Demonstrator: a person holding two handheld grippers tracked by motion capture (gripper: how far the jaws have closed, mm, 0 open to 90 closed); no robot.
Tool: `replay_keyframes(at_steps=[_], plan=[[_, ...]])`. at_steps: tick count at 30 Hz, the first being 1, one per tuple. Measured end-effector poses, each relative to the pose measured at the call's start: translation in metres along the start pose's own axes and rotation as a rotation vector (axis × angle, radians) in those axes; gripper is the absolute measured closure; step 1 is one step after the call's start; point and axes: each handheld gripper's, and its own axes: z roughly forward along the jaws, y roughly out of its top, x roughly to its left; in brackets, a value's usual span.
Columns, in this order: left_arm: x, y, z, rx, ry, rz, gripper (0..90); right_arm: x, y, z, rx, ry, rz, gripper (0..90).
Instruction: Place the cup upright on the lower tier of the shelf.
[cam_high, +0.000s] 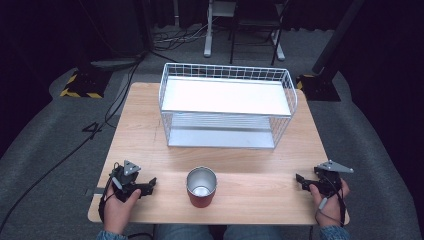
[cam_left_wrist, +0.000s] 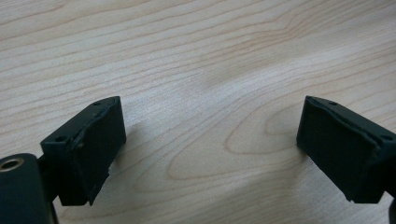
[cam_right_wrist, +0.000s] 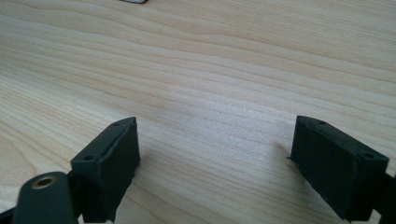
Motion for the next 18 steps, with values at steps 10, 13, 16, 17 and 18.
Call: replay_keyframes(at_steps=[10,13,16,17,18], plan=[[-0.0009,-0.0007,-0.0007,-0.001,-0.001,0.0,8.6,0.0003,0.0,-0.0001,0.0,-0.001,-0.003,16.1],[-0.001,-0.0011,-0.0017,-0.012,-0.001,0.005,12.2,0.001,-0.0003,-0.0006,-0.001,-0.001,-0.002,16.7],[-0.0001,-0.0003,-0.003,-0.02,-0.014,0.005,15.6,0.001,-0.0003,-0.0006,0.0,-0.002,-0.001,16.7],[-0.0001,-0.0003,-0.003,-0.02,-0.014,0.005,15.6,0.001,-0.0003,-0.0006,0.0,-0.002,-0.001,16.7],[-0.0007,0.0003,-0.0055,-0.035,-0.016,0.003,15.9,0.0009,-0.0003,-0.0006,0.0,-0.002,0.0,16.7]])
